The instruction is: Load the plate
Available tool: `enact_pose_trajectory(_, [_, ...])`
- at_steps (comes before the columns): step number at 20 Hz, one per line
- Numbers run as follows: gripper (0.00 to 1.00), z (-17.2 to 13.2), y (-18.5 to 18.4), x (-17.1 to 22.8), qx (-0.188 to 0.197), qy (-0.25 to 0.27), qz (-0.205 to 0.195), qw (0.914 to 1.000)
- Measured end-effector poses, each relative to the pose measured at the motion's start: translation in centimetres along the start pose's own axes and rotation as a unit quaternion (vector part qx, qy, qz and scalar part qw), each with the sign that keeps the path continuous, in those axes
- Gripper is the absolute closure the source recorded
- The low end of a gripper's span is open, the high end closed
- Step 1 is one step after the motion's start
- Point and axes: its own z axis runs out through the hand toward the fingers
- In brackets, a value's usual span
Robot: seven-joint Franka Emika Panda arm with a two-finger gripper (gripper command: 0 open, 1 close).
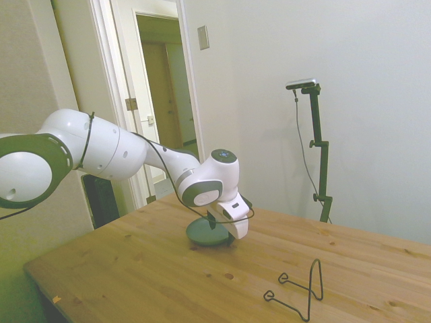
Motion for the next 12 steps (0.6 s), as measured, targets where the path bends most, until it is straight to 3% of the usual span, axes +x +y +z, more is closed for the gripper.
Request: enact_pose_trajectory(12, [1.00,0.54,0.29,0.11,-0.004,-0.002,0.002,1.0000])
